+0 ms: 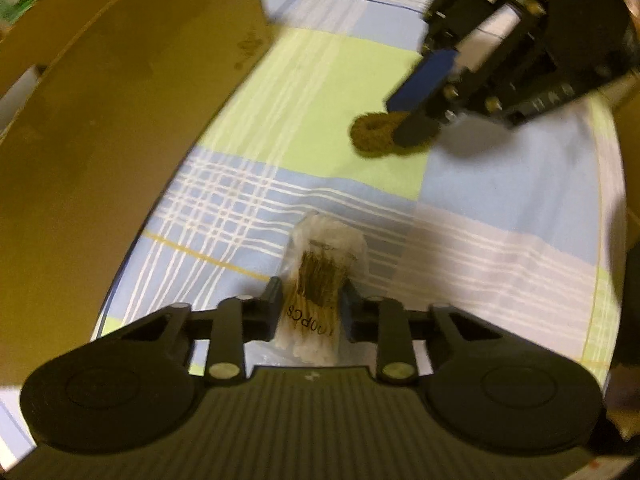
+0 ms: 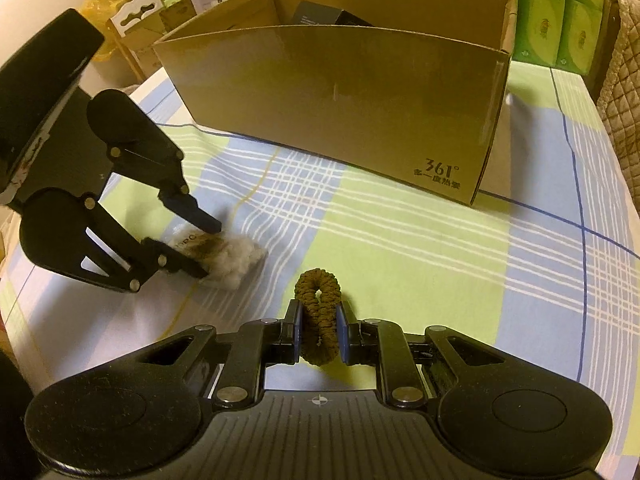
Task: Organize objects
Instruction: 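Grasp the cotton swab pack with the left gripper while the right gripper grasps the brown hair tie, then lift the swab pack and hair tie and carry them over the cardboard box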
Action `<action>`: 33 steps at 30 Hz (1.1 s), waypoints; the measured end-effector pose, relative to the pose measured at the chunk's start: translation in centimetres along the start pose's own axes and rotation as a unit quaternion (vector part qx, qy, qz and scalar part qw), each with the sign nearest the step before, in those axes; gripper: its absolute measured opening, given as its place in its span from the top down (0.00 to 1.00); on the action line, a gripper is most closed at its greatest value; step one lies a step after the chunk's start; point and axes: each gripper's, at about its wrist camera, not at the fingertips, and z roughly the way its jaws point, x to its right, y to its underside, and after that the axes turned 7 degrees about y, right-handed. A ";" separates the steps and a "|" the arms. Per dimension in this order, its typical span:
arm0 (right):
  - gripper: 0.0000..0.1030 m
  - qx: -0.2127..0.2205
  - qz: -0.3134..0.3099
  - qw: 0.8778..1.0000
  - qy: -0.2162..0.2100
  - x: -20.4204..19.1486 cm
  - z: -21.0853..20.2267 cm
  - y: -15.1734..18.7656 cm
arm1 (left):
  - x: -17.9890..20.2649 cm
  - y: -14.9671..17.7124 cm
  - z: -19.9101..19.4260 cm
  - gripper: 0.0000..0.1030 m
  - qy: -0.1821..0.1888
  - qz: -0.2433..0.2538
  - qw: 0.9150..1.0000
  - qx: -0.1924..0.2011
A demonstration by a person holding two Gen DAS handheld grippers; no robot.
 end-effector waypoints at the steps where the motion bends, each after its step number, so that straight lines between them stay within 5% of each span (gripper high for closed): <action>1: 0.86 0.000 0.002 1.000 0.002 -0.1 -0.1 0.0 | -0.1 0.1 -0.2 0.82 -0.005 -0.011 1.000 0.004; 9: 0.86 0.013 0.015 1.000 0.009 -0.6 -2.5 -0.3 | -0.5 0.5 -2.6 0.86 0.002 -0.134 0.991 0.023; 16: 0.86 0.015 0.025 0.999 0.019 -1.6 -5.3 -0.7 | 0.0 0.5 -5.9 0.86 -0.006 -0.230 0.973 0.028; 25: 0.86 0.026 0.026 0.999 0.027 -3.5 -8.9 -0.8 | 1.9 0.8 -10.2 0.86 -0.032 -0.290 0.955 0.046; 33: 0.86 0.033 0.021 0.999 0.035 -4.9 -11.5 -1.2 | 3.5 0.8 -12.9 0.86 -0.046 -0.307 0.949 0.062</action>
